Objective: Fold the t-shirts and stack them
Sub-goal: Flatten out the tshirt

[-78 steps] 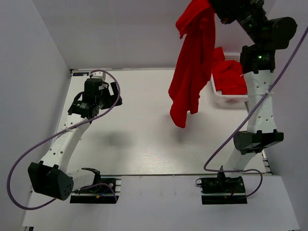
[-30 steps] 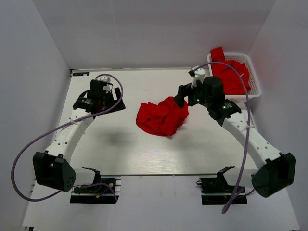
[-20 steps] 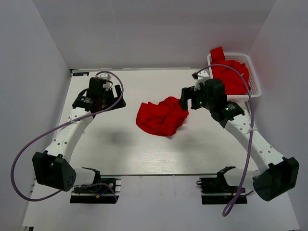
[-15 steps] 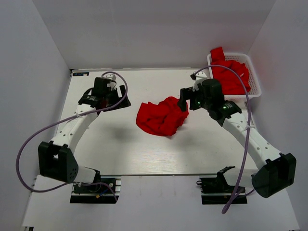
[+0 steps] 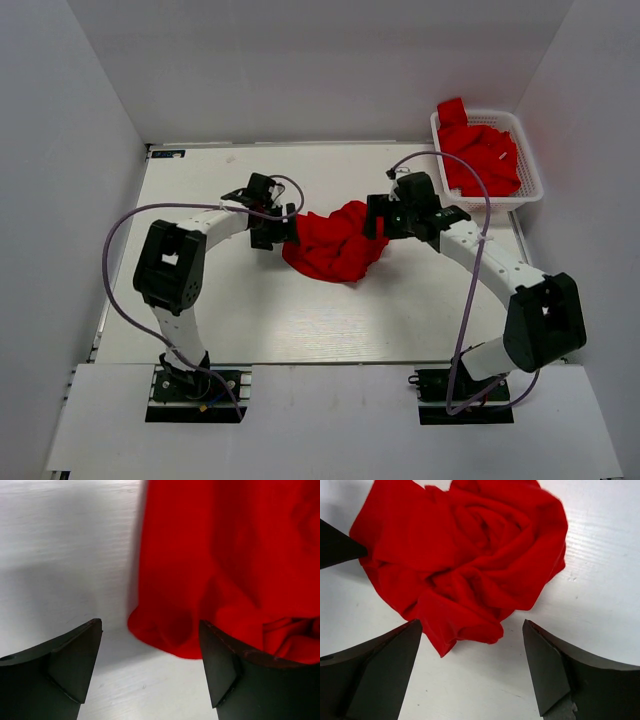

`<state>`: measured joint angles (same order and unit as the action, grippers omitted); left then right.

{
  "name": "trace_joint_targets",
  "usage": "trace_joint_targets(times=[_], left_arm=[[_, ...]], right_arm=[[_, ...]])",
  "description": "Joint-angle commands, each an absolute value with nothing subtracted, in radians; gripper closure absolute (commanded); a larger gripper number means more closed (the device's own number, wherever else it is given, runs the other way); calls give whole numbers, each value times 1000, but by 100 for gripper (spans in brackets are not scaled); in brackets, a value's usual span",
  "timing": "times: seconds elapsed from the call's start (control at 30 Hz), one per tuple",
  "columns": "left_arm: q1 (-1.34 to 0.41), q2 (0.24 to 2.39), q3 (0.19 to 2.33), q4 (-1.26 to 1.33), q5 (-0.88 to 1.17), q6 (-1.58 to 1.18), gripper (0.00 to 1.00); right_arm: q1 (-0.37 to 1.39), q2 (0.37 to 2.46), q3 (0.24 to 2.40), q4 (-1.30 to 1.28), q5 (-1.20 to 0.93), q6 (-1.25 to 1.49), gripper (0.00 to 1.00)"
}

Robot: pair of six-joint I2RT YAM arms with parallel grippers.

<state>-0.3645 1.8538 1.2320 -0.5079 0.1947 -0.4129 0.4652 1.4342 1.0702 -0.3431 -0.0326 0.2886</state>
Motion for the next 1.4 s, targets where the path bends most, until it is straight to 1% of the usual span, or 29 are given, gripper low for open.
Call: trace_joint_targets(times=[0.0, 0.07, 0.13, 0.17, 0.2, 0.23, 0.27, 0.3, 0.33, 0.37, 0.47, 0.57, 0.7, 0.73, 0.77, 0.8, 0.87, 0.93, 1.0, 1.2, 1.27, 1.33, 1.37], left_arm=[[-400, 1881, 1289, -500, 154, -422, 13], [-400, 1917, 1298, -509, 141, -422, 17], [-413, 1937, 1298, -509, 112, -422, 28], [-423, 1957, 1308, -509, 112, -422, 37], [-423, 1966, 1308, -521, 112, -422, 54], [-423, 1967, 1322, -522, 112, -422, 66], [-432, 1979, 1336, -534, 101, -422, 79], [-433, 1979, 1348, -549, 101, -422, 100], [-433, 1979, 1348, -558, 83, -422, 100], [-433, 1979, 1361, -558, 65, -422, 100], [-433, 1913, 1370, -558, 28, -422, 100], [-433, 1827, 1370, -509, -12, -413, 100], [-433, 1610, 1350, -422, -101, -393, 100], [-433, 1576, 1350, -422, -136, -384, 100], [-433, 1544, 1350, -413, -155, -383, 100], [-433, 1481, 1350, -413, -173, -374, 100], [-433, 1421, 1359, -413, -228, -374, 100], [-433, 1337, 1359, -413, -277, -365, 100], [-433, 1284, 1370, -413, -323, -338, 100], [-423, 1137, 1430, -462, -530, -281, 100], [-423, 1105, 1453, -472, -563, -269, 100], [-423, 1063, 1480, -472, -572, -256, 100], [-423, 1052, 1491, -472, -572, -239, 100]], right_arm=[[465, 1480, 1066, -319, -55, 376, 14], [465, 1496, 1063, -305, -75, 390, 16], [465, 1516, 1057, -293, -104, 394, 23], [465, 1522, 1060, -290, -112, 406, 30], [463, 1535, 1061, -291, -112, 410, 40], [462, 1540, 1063, -291, -113, 410, 59], [462, 1543, 1063, -290, -114, 419, 70], [465, 1545, 1066, -287, -112, 422, 79], [462, 1542, 1066, -290, -101, 419, 93], [465, 1536, 1071, -288, -91, 414, 100], [460, 1500, 1088, -291, -22, 405, 100], [462, 1441, 1101, -273, 90, 385, 100], [459, 1324, 1130, -244, 285, 330, 100], [460, 1290, 1141, -235, 308, 319, 100], [457, 1257, 1149, -233, 384, 310, 100], [457, 1243, 1154, -218, 408, 302, 100], [456, 1183, 1173, -212, 455, 266, 100], [454, 1148, 1172, -161, 465, 211, 100], [453, 1088, 1183, -128, 488, 186, 100], [451, 980, 1239, -58, 667, 51, 100], [446, 956, 1253, -32, 733, 3, 100], [452, 927, 1264, -20, 744, -41, 100], [453, 916, 1276, -15, 717, -46, 100]])
